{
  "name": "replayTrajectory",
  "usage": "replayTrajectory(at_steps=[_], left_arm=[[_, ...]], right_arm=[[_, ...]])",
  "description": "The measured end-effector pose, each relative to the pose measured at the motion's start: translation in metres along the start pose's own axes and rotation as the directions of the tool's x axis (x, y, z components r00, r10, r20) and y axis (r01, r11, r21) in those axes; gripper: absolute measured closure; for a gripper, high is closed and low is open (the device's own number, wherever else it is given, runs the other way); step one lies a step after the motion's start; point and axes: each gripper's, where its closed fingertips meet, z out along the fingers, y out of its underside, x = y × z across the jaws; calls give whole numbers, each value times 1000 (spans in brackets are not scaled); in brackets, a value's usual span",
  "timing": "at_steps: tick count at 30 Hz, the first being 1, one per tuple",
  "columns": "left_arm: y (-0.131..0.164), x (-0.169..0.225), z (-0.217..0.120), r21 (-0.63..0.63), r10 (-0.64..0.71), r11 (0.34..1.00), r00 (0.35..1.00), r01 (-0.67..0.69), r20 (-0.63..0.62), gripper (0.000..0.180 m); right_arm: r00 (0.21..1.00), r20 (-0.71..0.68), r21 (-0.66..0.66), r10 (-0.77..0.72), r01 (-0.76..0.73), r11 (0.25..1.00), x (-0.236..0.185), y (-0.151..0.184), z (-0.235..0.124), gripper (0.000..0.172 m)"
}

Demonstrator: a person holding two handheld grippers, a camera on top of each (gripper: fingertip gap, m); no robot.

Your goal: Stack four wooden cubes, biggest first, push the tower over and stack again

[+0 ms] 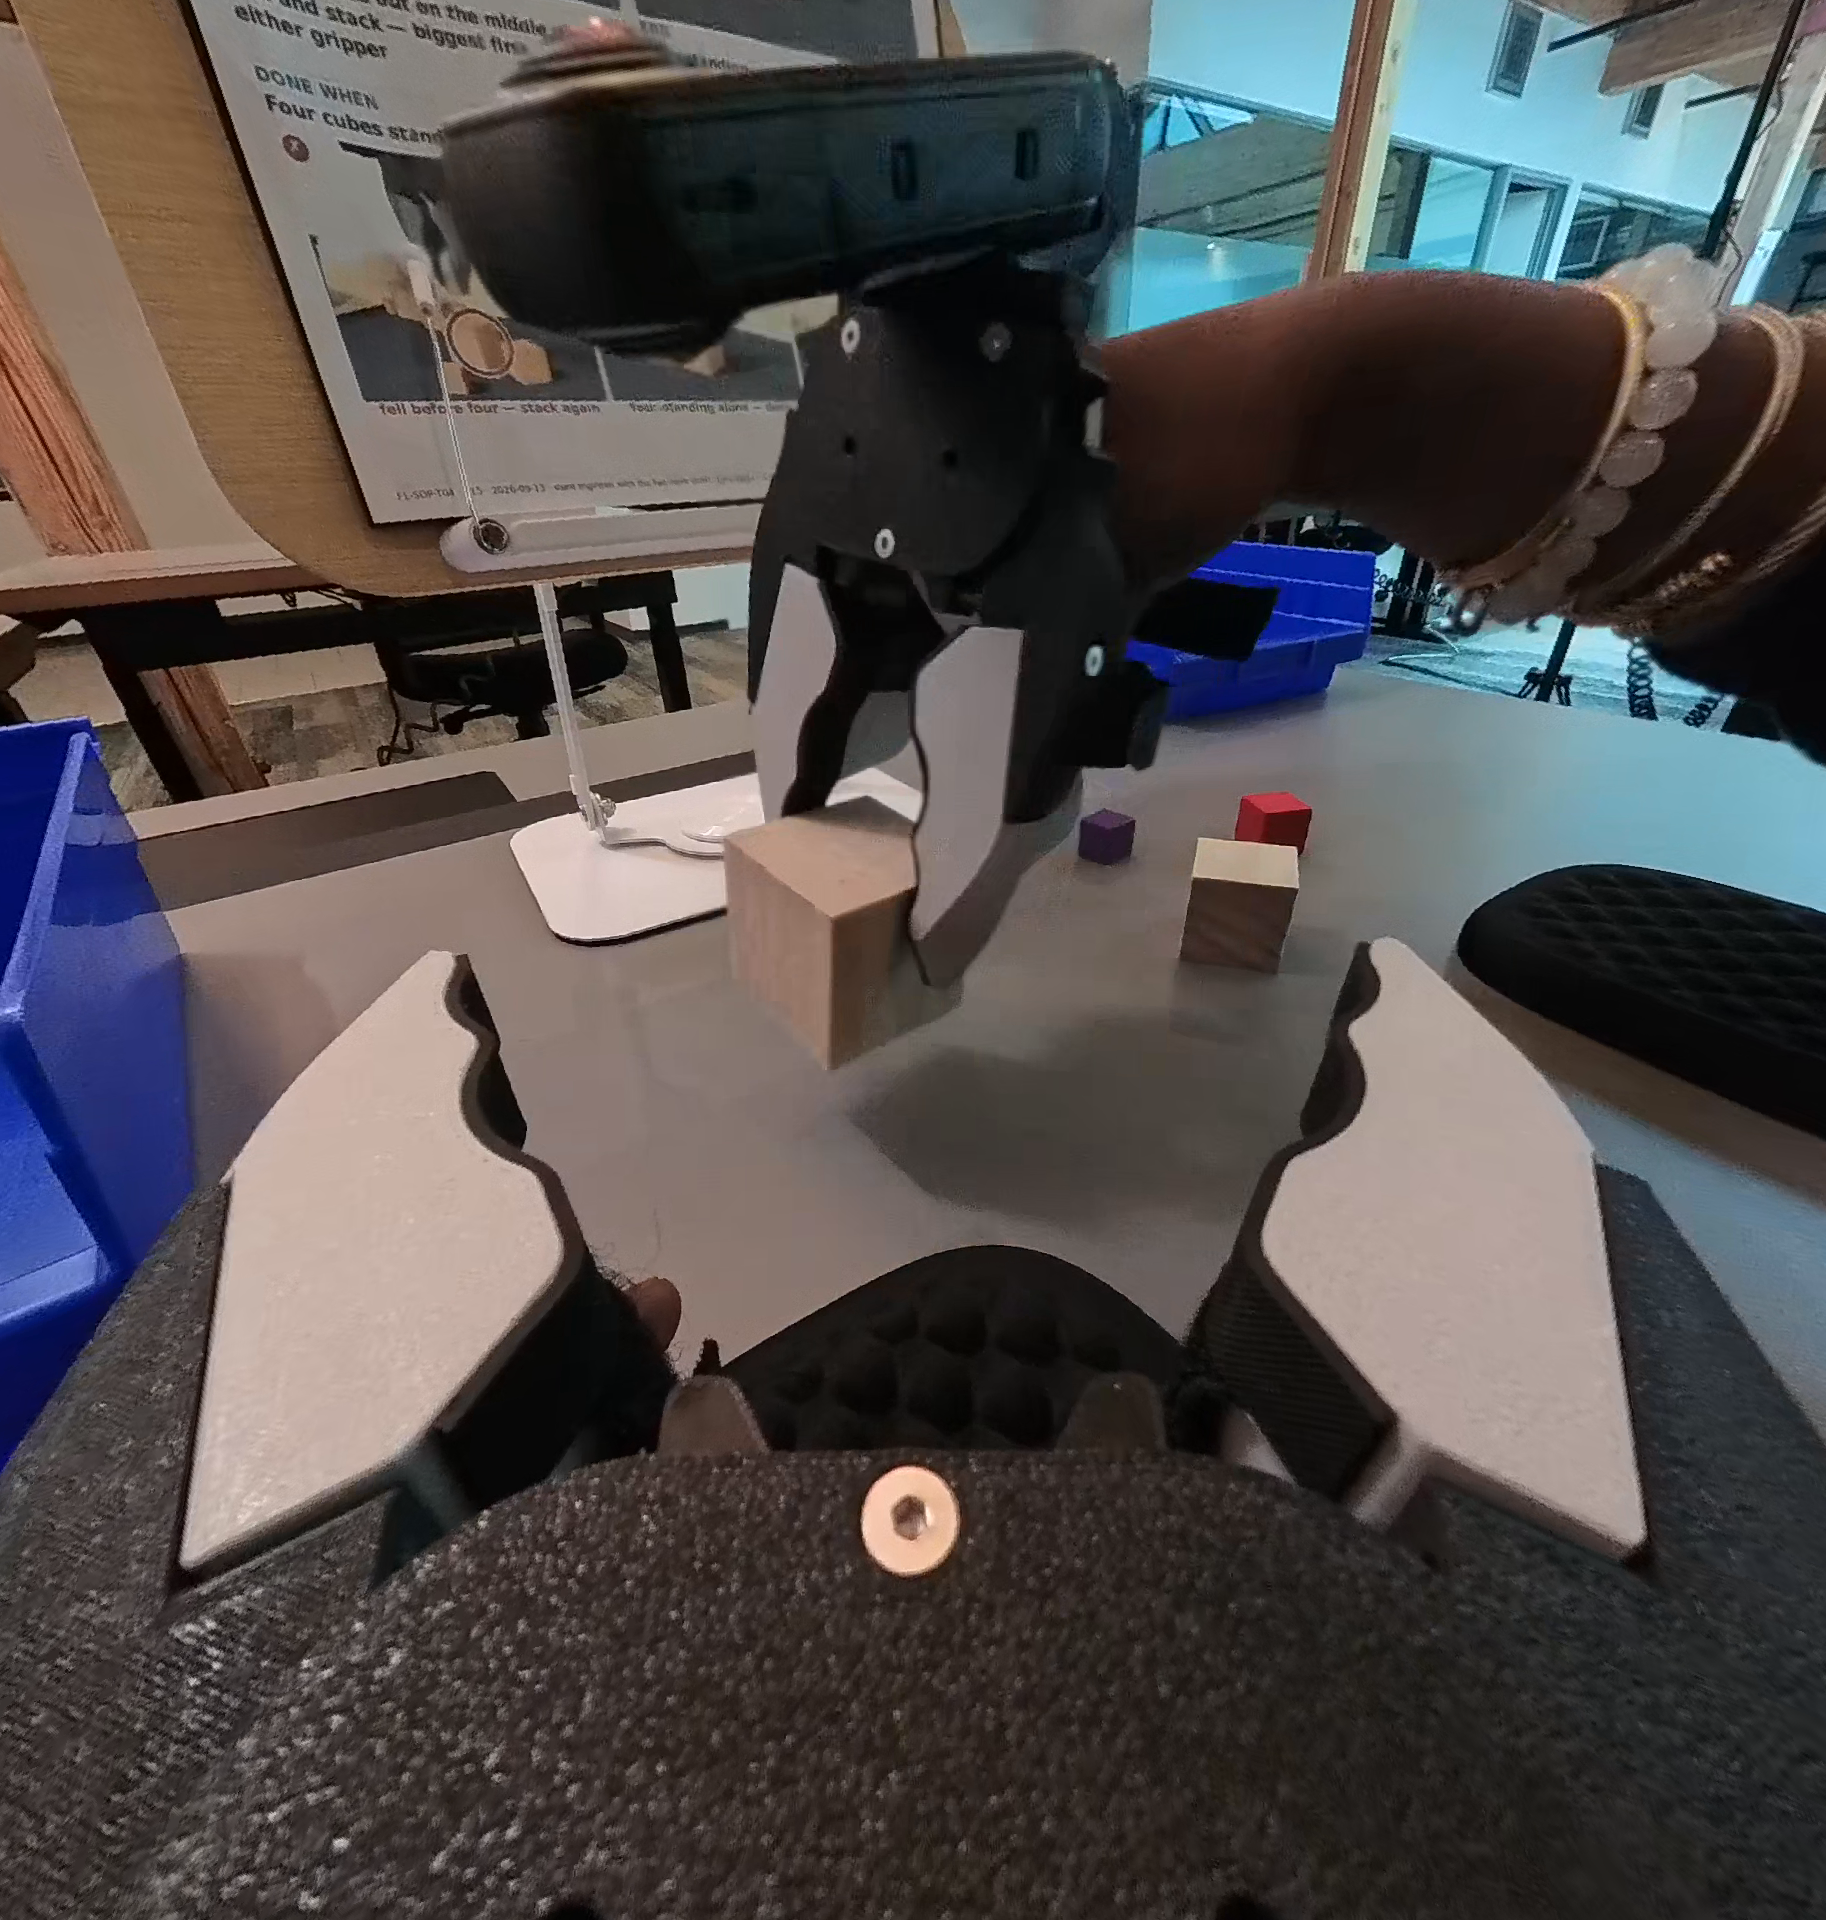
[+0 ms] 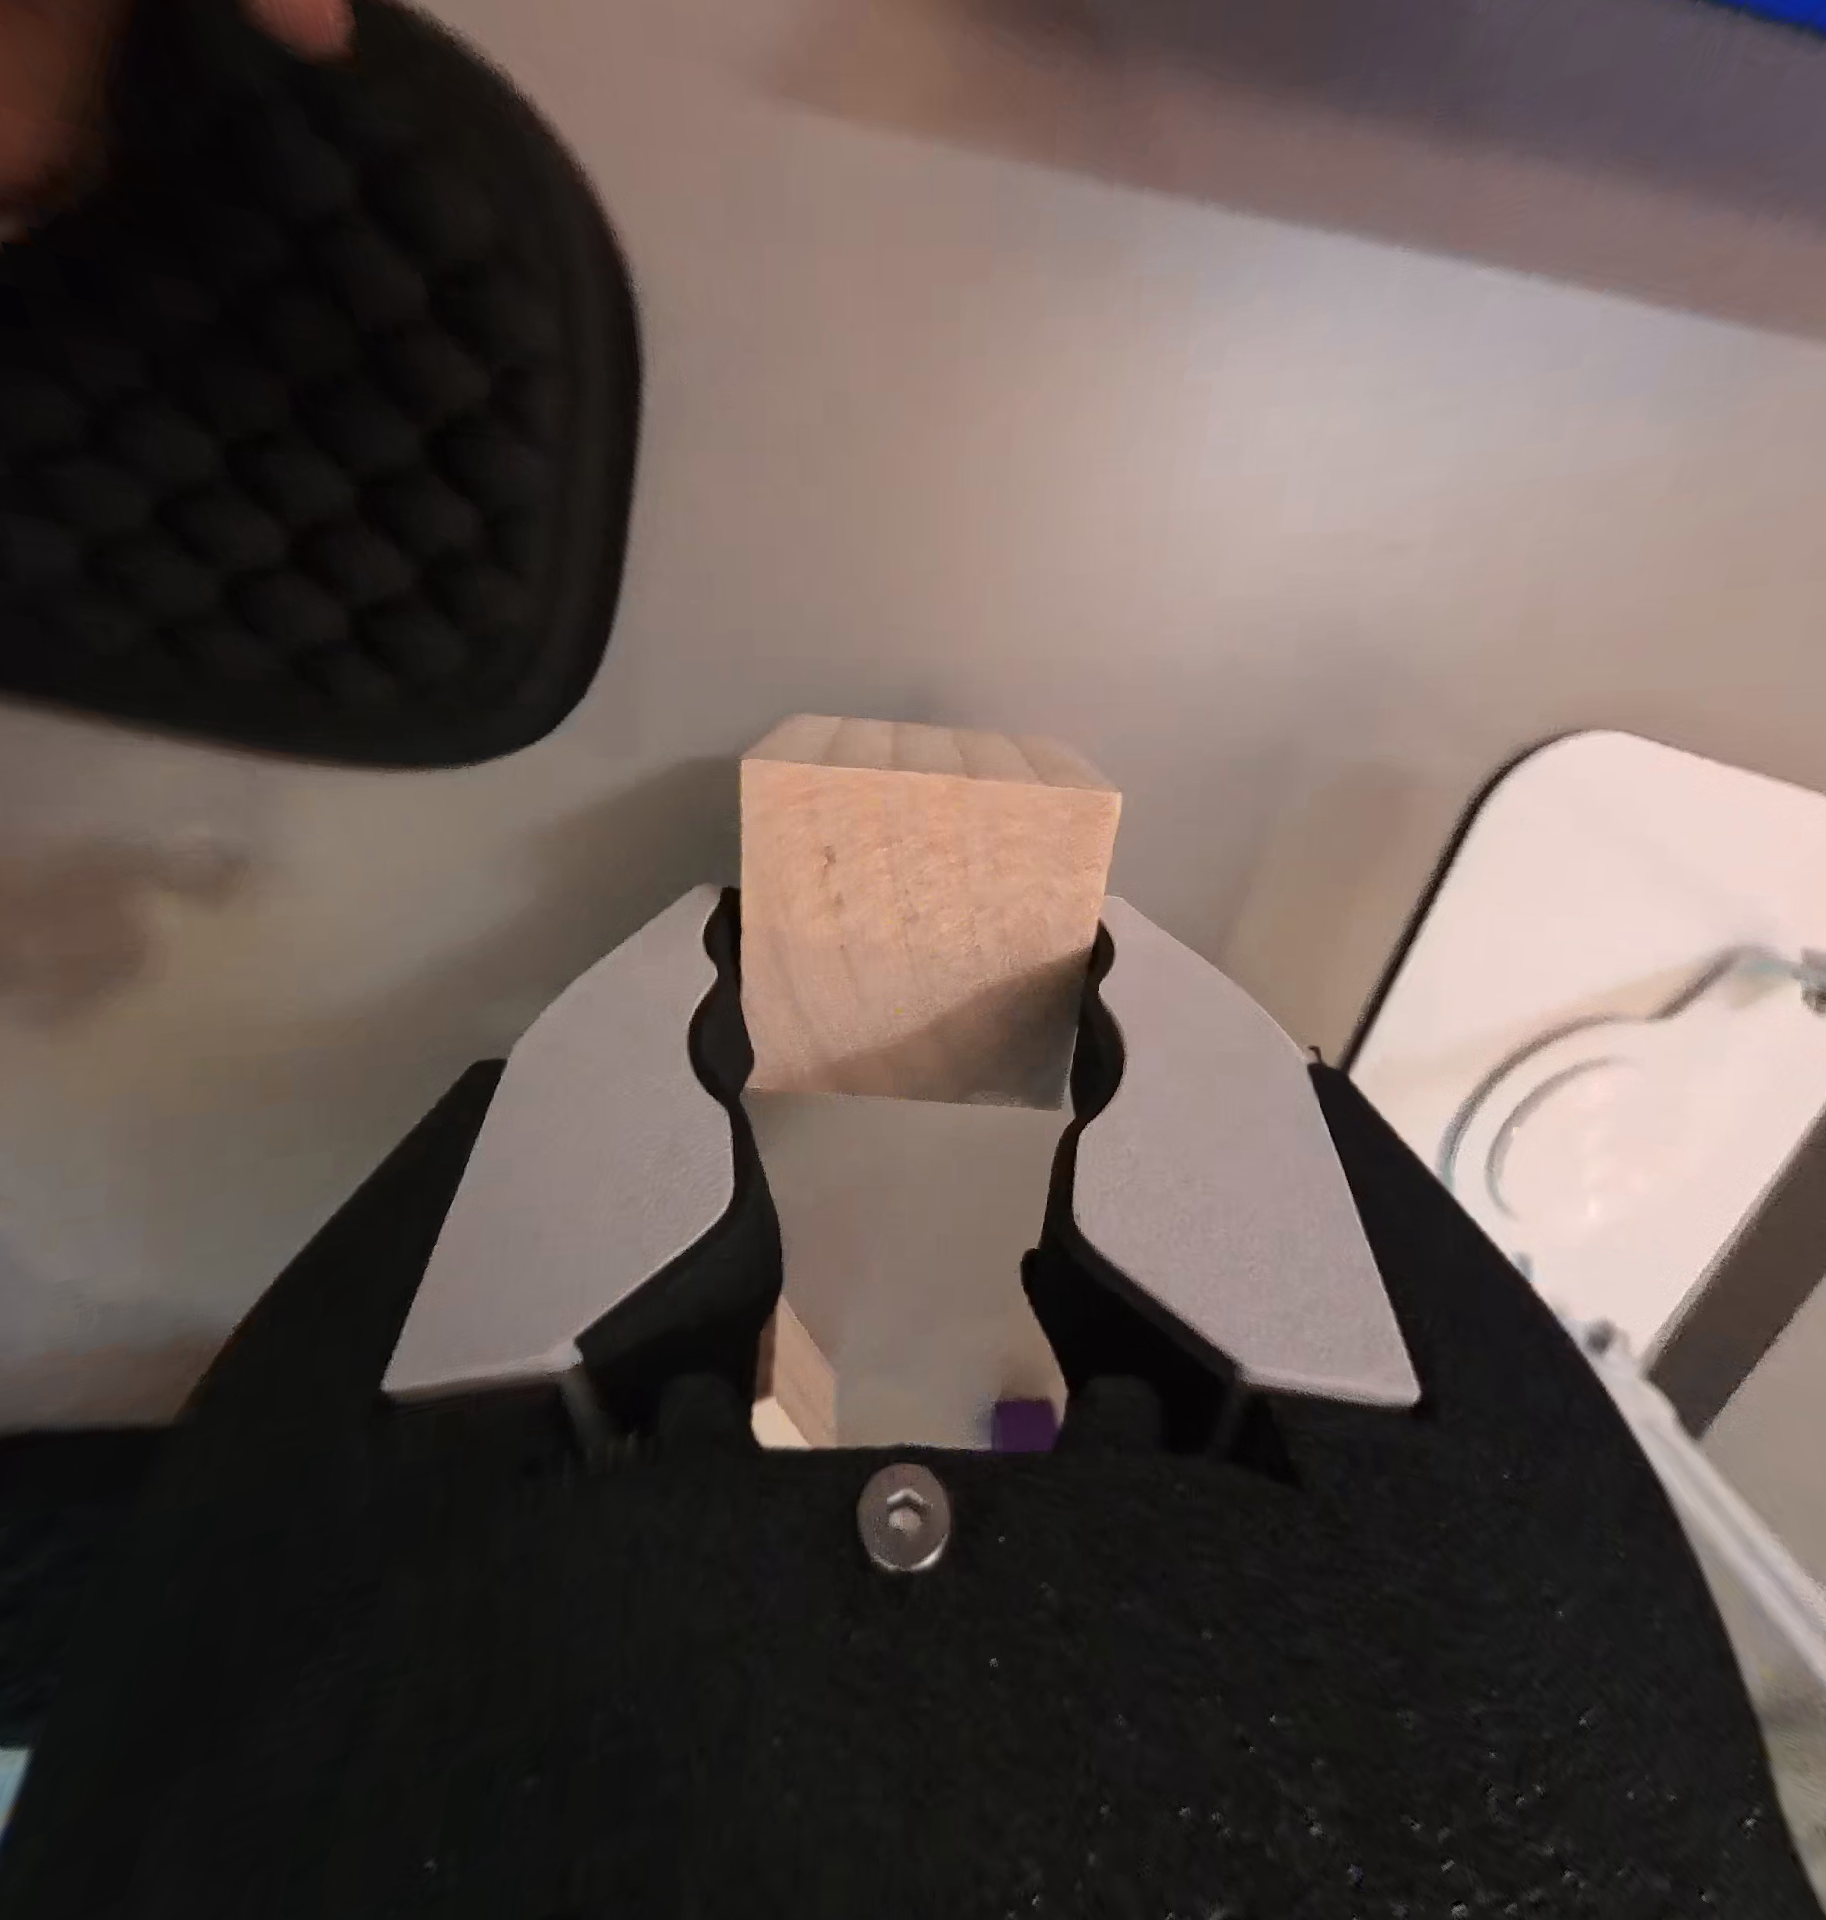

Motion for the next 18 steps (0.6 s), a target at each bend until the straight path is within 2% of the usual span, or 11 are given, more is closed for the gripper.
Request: replayTrajectory(at_steps=[3, 8, 18], left_arm=[[0, -1, 0, 1, 3, 1000, 1000, -3, 9, 34], [0, -1, 0, 3, 17, 1000, 1000, -17, 22, 34], [1, -1, 1, -10, 38, 999, 999, -38, 36, 34]], right_arm=[[987, -46, 5, 151, -151, 988, 9, -3, -1, 112], [951, -10, 38, 309, -309, 950, 4, -7, 3, 112], [937, 34, -14, 346, -346, 938, -8, -22, 27, 112]])
